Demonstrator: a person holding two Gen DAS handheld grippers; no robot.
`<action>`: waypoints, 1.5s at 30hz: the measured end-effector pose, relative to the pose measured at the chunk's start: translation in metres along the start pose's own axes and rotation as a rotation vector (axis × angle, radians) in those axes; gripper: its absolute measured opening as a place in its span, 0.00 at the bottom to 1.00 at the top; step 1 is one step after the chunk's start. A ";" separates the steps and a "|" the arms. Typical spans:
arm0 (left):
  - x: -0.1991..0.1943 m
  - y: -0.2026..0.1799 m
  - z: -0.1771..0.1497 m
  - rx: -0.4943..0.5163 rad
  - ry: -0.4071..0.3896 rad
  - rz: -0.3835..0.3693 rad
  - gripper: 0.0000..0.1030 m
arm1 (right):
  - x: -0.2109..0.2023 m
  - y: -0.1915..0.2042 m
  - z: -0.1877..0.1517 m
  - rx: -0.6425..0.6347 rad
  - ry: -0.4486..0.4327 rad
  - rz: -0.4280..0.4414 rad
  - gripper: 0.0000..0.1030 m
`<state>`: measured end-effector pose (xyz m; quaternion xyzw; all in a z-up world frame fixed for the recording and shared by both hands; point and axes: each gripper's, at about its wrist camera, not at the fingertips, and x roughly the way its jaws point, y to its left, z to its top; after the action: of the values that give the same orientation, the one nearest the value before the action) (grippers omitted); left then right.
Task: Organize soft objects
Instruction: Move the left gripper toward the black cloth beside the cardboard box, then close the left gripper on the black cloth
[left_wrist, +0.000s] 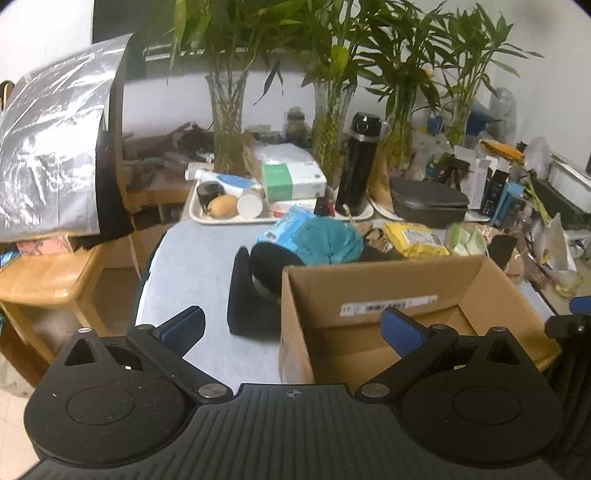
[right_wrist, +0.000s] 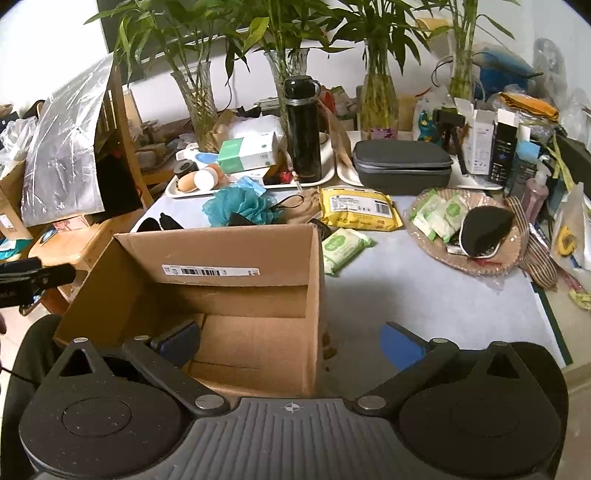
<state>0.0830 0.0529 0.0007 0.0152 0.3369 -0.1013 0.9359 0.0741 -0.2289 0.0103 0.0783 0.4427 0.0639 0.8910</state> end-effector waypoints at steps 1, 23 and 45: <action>0.002 0.001 0.003 0.005 -0.004 0.007 1.00 | 0.000 -0.002 0.002 0.011 -0.003 0.010 1.00; 0.054 0.038 0.040 -0.035 0.016 -0.005 1.00 | 0.005 -0.007 0.032 -0.103 -0.107 0.040 1.00; 0.138 0.080 0.044 -0.147 0.160 -0.066 0.85 | 0.044 -0.038 0.073 -0.026 -0.102 0.012 1.00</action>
<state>0.2303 0.1022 -0.0563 -0.0565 0.4172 -0.1054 0.9009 0.1602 -0.2646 0.0117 0.0727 0.3954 0.0709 0.9129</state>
